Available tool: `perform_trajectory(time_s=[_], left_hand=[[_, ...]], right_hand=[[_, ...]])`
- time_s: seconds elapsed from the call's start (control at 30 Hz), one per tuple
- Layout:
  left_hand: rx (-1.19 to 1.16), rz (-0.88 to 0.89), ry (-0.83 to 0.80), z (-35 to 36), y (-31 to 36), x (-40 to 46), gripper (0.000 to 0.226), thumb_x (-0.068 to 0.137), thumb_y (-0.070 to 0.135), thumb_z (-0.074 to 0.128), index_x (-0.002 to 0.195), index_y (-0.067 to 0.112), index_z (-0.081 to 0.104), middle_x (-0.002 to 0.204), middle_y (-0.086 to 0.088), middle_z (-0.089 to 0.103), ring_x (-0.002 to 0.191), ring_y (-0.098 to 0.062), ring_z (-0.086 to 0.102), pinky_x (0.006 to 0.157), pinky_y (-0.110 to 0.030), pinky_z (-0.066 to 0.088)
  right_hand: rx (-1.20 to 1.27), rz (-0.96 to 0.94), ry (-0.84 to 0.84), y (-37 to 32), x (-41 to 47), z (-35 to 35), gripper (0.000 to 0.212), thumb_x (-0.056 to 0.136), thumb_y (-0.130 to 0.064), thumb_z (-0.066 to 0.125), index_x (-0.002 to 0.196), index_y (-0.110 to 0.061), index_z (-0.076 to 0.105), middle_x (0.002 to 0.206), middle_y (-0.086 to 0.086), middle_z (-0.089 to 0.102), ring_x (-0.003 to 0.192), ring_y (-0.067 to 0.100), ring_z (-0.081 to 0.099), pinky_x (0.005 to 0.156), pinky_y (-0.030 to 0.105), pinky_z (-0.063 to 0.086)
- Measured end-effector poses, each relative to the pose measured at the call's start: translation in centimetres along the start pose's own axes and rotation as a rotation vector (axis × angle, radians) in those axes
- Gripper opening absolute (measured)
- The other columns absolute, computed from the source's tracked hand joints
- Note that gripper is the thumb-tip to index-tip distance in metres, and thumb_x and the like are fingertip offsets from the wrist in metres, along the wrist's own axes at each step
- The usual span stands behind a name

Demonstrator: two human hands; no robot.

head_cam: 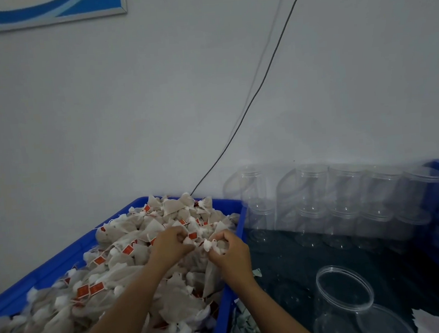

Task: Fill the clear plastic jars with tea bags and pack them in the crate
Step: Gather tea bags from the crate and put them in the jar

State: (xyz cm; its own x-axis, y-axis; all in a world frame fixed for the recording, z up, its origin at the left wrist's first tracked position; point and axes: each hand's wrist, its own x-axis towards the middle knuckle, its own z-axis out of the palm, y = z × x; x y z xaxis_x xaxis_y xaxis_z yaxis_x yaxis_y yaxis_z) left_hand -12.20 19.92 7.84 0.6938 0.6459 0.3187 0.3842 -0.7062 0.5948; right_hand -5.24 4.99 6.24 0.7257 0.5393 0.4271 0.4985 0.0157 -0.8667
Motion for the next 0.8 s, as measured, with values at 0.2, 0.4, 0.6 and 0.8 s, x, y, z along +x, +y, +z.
perform_trajectory(time_s=[0.2,0.4,0.6,0.8], left_hand=[[-0.228,0.054,-0.144,-2.0,2.0,-0.8,0.019,0.076,0.011,0.078,0.089,0.016,0.065,0.087,-0.004,0.07,0.081,-0.016,0.067,0.071,-0.026,0.056],[-0.407,0.071,-0.372,-1.2,2.0,-2.1,0.019,0.081,-0.002,0.07,0.098,-0.004,0.065,0.093,-0.017,0.071,0.081,-0.018,0.07,0.075,-0.027,0.058],[-0.644,0.025,-0.425,-2.6,0.5,-2.3,0.025,0.088,-0.009,0.057,0.108,0.006,0.059,0.092,-0.012,0.075,0.085,-0.023,0.073,0.067,-0.023,0.057],[-0.166,-0.03,-0.131,-0.8,-0.3,-1.7,0.019,0.087,0.005,0.064,0.095,0.02,0.056,0.103,-0.003,0.064,0.084,-0.014,0.062,0.067,-0.022,0.051]], right_hand=[[0.0,-0.031,-0.076,-0.2,0.4,-0.3,0.015,0.083,-0.012,0.071,0.083,-0.017,0.058,0.081,-0.008,0.06,0.076,0.007,0.057,0.068,0.015,0.048],[-0.103,0.047,-0.214,-1.0,0.6,-0.8,0.054,0.075,-0.025,0.08,0.12,-0.021,0.052,0.103,-0.007,0.059,0.093,0.011,0.058,0.079,0.022,0.05],[-0.392,-0.033,-0.262,-0.9,1.1,0.1,0.02,0.085,-0.032,0.068,0.09,-0.013,0.068,0.084,0.001,0.066,0.072,0.01,0.057,0.06,0.013,0.042],[-0.472,-0.046,-0.125,-0.4,0.5,0.9,0.014,0.089,-0.024,0.058,0.079,-0.017,0.05,0.089,0.0,0.054,0.073,0.012,0.048,0.062,0.02,0.037]])
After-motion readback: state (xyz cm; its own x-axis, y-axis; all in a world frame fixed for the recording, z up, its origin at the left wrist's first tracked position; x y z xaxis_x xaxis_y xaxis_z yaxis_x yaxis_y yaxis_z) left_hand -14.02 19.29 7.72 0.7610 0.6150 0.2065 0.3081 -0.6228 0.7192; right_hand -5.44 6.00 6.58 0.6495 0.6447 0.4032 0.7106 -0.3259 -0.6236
